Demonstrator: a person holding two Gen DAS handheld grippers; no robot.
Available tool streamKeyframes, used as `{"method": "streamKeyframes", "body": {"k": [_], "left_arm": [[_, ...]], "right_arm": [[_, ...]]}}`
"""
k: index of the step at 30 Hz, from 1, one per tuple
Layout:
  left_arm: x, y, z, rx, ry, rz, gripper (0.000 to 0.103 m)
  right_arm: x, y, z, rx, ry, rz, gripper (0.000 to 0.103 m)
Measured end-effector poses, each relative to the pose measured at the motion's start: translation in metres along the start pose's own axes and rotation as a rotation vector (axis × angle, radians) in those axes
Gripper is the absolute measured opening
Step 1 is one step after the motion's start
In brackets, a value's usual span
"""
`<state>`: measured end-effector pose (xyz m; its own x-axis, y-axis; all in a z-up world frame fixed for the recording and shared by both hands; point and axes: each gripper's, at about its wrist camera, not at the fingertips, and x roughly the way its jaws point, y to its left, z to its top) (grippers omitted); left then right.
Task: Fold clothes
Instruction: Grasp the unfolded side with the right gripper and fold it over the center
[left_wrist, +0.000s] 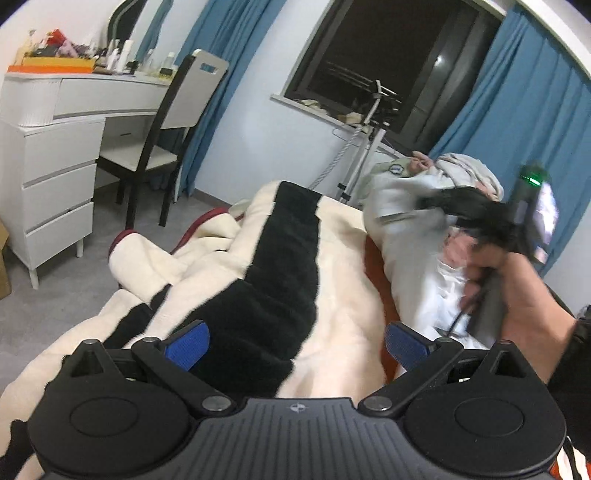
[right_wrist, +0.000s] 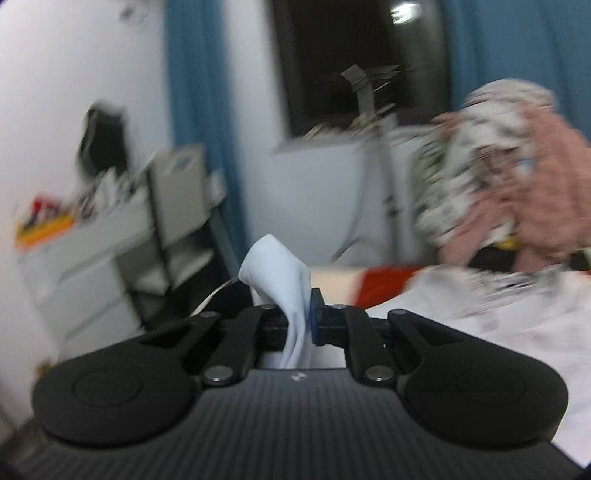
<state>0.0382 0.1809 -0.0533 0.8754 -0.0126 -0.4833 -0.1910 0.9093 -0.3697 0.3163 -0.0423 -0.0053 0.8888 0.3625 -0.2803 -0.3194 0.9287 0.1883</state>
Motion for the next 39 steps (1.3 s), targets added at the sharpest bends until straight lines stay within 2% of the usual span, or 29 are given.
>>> {"method": "streamKeyframes", "body": {"k": [3,5,8,12,13,14,15,16,17,18,22,25,29,34,39], "left_arm": [[-0.003,-0.014,-0.006,0.024,0.008,-0.025,0.103],[-0.001,-0.024,-0.012,0.046,0.015,-0.035,0.103],[0.006,-0.039,-0.023,0.07,0.051,-0.06,0.103],[0.022,-0.055,-0.034,0.112,0.09,-0.081,0.103],[0.025,-0.06,-0.036,0.128,0.089,-0.083,0.103],[0.027,-0.062,-0.038,0.141,0.086,-0.085,0.103],[0.029,-0.065,-0.038,0.154,0.083,-0.089,0.103],[0.031,-0.068,-0.039,0.166,0.08,-0.094,0.103],[0.032,-0.071,-0.04,0.172,0.08,-0.102,0.103],[0.033,-0.074,-0.041,0.175,0.08,-0.108,0.103],[0.035,-0.08,-0.041,0.195,0.084,-0.126,0.103],[0.03,-0.082,-0.042,0.209,0.084,-0.145,0.103],[0.013,-0.087,-0.043,0.225,0.07,-0.151,0.102],[-0.025,-0.099,-0.046,0.29,0.007,-0.165,0.102],[-0.05,-0.111,-0.05,0.303,0.025,-0.202,0.102]], "right_arm": [[-0.024,-0.066,0.0,0.115,-0.062,-0.117,0.009],[-0.029,-0.111,-0.01,0.189,-0.065,-0.194,0.009],[-0.028,-0.167,-0.036,0.271,-0.02,-0.287,0.009],[-0.02,-0.213,-0.073,0.399,0.051,-0.327,0.012],[-0.018,-0.217,-0.077,0.412,0.065,-0.317,0.017],[-0.016,-0.22,-0.081,0.424,0.079,-0.308,0.029],[-0.015,-0.221,-0.081,0.425,0.091,-0.298,0.04],[-0.014,-0.219,-0.082,0.418,0.097,-0.28,0.066],[-0.015,-0.215,-0.08,0.4,0.097,-0.262,0.083],[-0.019,-0.21,-0.077,0.372,0.093,-0.251,0.085],[-0.049,-0.187,-0.062,0.283,0.092,-0.232,0.084],[-0.09,-0.169,-0.05,0.236,0.068,-0.218,0.084],[-0.159,-0.144,-0.041,0.21,0.026,-0.211,0.084],[-0.261,-0.106,-0.042,0.131,-0.017,-0.199,0.084],[-0.356,-0.079,-0.066,0.12,-0.052,-0.184,0.084]]}}
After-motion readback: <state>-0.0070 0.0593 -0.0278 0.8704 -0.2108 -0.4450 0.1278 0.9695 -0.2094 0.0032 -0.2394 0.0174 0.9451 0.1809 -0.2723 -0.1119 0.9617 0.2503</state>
